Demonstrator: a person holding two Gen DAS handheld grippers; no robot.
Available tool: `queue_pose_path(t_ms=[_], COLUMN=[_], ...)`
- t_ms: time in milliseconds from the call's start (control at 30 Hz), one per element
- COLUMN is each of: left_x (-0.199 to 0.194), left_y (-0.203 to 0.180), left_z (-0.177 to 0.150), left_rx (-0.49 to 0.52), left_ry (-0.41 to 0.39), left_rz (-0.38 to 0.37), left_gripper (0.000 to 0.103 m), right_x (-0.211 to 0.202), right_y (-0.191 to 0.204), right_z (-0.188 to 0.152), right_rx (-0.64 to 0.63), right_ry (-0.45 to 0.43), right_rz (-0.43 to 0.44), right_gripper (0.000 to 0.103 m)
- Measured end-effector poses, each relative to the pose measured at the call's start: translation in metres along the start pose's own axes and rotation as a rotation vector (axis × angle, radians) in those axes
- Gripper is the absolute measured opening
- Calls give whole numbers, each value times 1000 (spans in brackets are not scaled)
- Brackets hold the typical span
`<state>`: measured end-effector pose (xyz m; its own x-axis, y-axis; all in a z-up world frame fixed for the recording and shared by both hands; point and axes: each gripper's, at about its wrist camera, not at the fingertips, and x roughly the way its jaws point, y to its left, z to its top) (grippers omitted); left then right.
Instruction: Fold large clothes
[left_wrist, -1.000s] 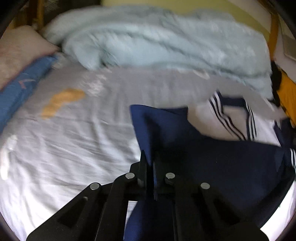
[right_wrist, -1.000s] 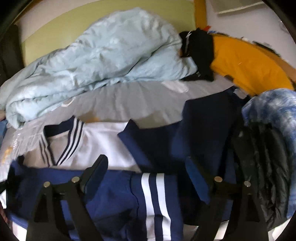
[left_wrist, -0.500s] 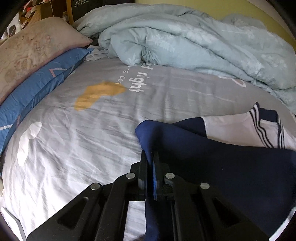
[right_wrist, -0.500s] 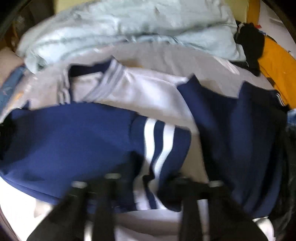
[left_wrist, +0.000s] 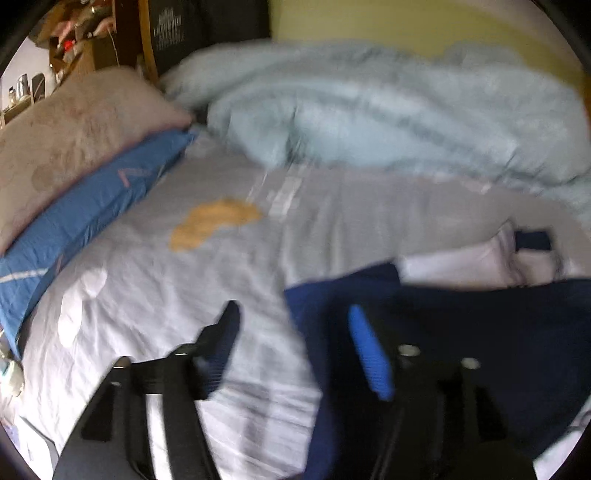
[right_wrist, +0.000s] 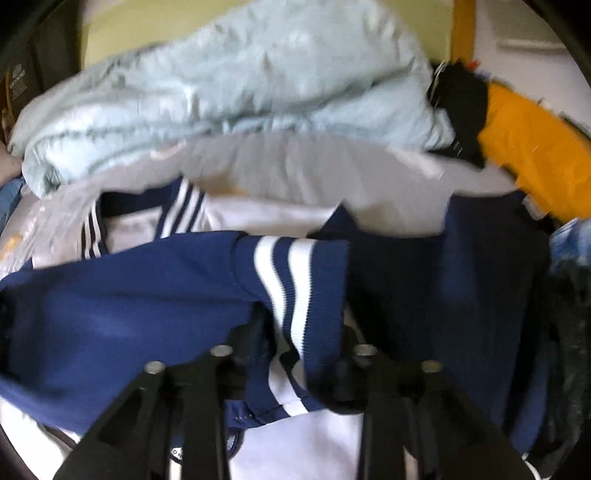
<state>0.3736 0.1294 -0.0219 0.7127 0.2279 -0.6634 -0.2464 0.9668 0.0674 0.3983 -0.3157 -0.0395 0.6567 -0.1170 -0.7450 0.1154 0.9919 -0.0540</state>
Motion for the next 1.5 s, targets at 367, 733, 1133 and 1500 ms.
queue_pose_path(t_ms=[367, 733, 1133, 1500], left_x=[-65, -142, -117, -107], left_y=[-56, -128, -173, -167], left_z=[-11, 13, -30, -31], left_rx=[201, 227, 235, 159], left_ry=[-302, -364, -344, -332], left_rz=[-57, -195, -219, -237], left_gripper=[103, 103, 103, 103], right_x=[-54, -73, -44, -23], right_y=[-1, 2, -48, -109], right_z=[10, 16, 13, -14], right_rx=[28, -26, 126, 280], right_ry=[-200, -314, -141, 64], right_rz=[-58, -388, -530, -650], right_gripper=[89, 89, 33, 33])
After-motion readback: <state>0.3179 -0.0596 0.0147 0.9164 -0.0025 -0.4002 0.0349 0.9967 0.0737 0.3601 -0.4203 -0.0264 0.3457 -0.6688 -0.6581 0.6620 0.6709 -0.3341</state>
